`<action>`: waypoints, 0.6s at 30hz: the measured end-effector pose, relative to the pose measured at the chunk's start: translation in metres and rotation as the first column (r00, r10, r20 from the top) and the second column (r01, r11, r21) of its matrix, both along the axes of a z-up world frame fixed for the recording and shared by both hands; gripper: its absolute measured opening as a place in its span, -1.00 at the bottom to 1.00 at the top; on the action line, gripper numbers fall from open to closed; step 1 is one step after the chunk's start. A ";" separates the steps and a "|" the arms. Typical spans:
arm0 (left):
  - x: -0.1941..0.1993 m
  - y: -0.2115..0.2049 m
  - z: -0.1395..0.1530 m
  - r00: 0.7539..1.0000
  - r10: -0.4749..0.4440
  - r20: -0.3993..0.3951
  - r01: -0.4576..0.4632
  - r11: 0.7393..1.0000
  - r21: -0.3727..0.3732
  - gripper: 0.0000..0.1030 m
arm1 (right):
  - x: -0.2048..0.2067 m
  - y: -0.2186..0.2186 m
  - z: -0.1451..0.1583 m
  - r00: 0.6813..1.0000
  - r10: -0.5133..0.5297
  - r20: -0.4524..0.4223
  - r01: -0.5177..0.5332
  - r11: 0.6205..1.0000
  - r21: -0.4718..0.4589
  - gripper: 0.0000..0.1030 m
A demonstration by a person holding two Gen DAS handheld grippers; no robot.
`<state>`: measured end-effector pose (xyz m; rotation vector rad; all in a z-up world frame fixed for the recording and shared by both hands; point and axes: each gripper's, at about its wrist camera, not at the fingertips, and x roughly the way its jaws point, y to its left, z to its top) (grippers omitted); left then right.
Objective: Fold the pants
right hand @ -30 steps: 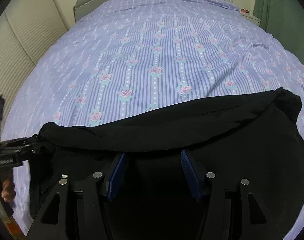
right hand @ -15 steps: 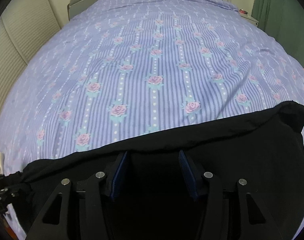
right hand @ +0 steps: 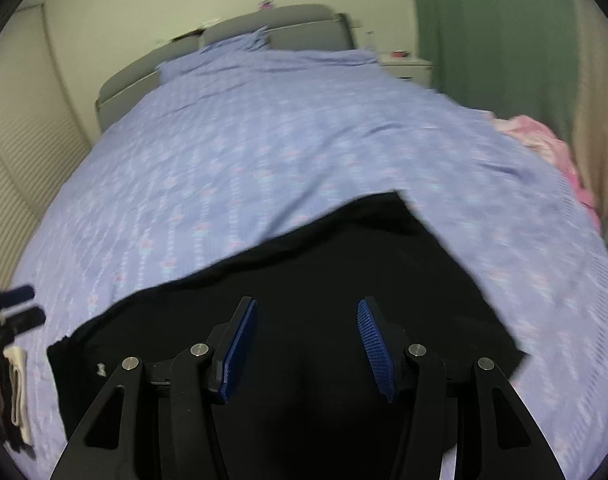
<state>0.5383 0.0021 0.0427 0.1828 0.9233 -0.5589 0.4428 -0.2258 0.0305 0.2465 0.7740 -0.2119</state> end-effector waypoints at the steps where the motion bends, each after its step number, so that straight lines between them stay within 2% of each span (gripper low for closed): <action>1: 0.002 -0.015 0.001 0.999 -0.032 0.006 0.032 0.999 -0.003 0.54 | -0.011 -0.012 0.001 1.000 -0.027 0.005 0.027 1.000 0.005 0.04; 5: 0.016 -0.080 -0.001 0.988 -0.157 0.008 0.157 0.988 -0.012 0.53 | -0.043 -0.054 -0.002 0.992 -0.121 0.016 0.121 0.992 0.038 0.04; 10: 0.037 -0.149 -0.004 0.962 -0.273 0.017 0.272 0.962 0.031 0.53 | -0.065 -0.104 -0.021 0.971 -0.240 -0.010 0.239 0.965 0.109 0.04; 17: 0.059 -0.223 -0.020 0.918 -0.396 -0.002 0.394 0.912 0.111 0.53 | -0.065 -0.137 -0.065 0.955 -0.294 -0.039 0.295 0.929 0.226 0.02; 18: 0.062 -0.231 -0.023 0.912 -0.410 -0.006 0.407 0.905 0.124 0.53 | -0.063 -0.141 -0.070 0.955 -0.295 -0.041 0.296 0.924 0.243 -0.05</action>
